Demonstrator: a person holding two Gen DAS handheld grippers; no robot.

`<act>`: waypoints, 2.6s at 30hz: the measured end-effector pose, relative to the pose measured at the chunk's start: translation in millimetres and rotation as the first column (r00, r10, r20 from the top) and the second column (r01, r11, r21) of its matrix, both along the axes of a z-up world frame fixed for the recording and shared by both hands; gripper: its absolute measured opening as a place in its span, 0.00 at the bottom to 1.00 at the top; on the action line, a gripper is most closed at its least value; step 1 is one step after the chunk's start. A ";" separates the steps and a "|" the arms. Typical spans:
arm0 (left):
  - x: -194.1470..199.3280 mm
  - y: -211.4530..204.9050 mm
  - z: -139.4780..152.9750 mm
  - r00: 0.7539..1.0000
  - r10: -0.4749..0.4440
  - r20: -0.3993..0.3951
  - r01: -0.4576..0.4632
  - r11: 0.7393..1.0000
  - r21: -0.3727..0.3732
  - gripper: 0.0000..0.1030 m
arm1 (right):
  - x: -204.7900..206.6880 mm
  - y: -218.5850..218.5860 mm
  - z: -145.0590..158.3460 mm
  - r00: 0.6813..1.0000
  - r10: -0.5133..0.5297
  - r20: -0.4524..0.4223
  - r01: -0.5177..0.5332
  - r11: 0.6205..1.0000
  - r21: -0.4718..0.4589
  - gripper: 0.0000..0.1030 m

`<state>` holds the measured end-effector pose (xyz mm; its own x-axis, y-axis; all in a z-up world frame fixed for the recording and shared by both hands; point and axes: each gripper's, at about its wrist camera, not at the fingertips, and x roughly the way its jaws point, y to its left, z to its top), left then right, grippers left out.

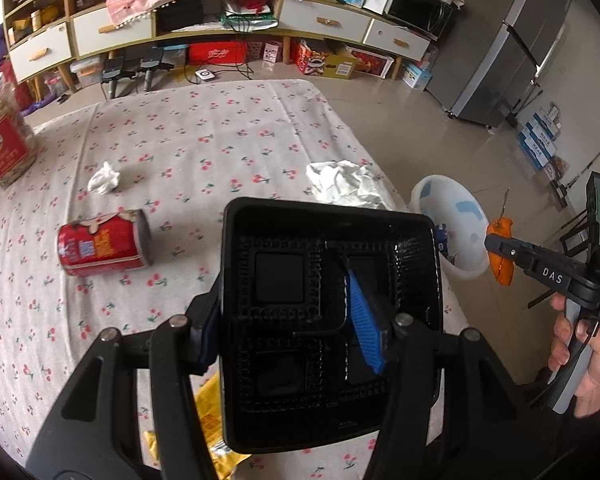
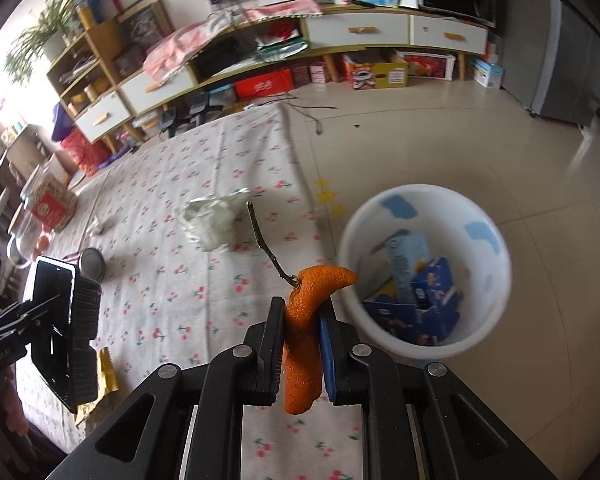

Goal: Collect trash
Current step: 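Carry the black tray and orange toy with both grippers to the bucket, then open both grippers to drop the tray and orange toy into the bucket, then move both grippers back over the table, left gripper toward the yellow snack packet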

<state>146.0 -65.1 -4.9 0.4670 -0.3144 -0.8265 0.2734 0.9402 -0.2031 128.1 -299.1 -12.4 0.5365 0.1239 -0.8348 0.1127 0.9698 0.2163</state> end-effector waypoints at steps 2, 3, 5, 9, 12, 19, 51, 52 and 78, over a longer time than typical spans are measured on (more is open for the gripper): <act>4.5 -22.3 0.3 0.999 -0.034 0.003 0.034 0.999 0.005 0.56 | -4.3 -16.9 -0.9 0.999 -0.034 0.002 0.034 0.999 0.010 0.16; 5.6 -29.5 0.1 0.999 -0.045 0.004 0.045 0.999 0.007 0.56 | -7.4 -26.3 -1.3 0.999 -0.052 0.002 0.052 0.999 0.016 0.16; 9.2 -51.8 -1.2 0.997 -0.077 0.003 0.077 0.997 0.009 0.56 | -13.3 -44.4 -2.5 0.996 -0.086 0.002 0.086 0.996 0.027 0.16; 16.3 -94.8 -5.7 0.992 -0.129 -0.001 0.129 0.991 0.023 0.56 | -26.0 -76.6 -6.1 0.989 -0.147 -0.002 0.147 0.988 0.043 0.16; 23.3 -125.9 -10.4 0.988 -0.156 -0.004 0.156 0.987 0.039 0.56 | -33.1 -96.4 -10.0 0.983 -0.183 -0.010 0.183 0.982 0.051 0.16; 41.1 -191.9 -20.3 0.979 -0.201 0.004 0.201 0.977 0.072 0.56 | -43.3 -127.7 -18.4 0.971 -0.238 -0.025 0.239 0.968 0.075 0.16; 48.0 -154.4 -23.2 0.987 -0.157 0.019 0.156 0.987 0.046 0.76 | -14.8 -132.3 -27.3 0.965 -0.254 -0.066 0.258 0.965 0.056 0.17; 46.4 -147.4 -23.1 0.988 -0.152 0.019 0.151 0.988 0.046 0.76 | -10.9 -128.4 -28.0 0.966 -0.248 -0.070 0.252 0.966 0.051 0.17; 14.7 15.2 0.3 1.000 -0.005 0.009 0.004 0.999 0.054 0.81 | 23.3 -79.4 -14.1 0.972 -0.225 -0.067 0.227 0.973 0.033 0.58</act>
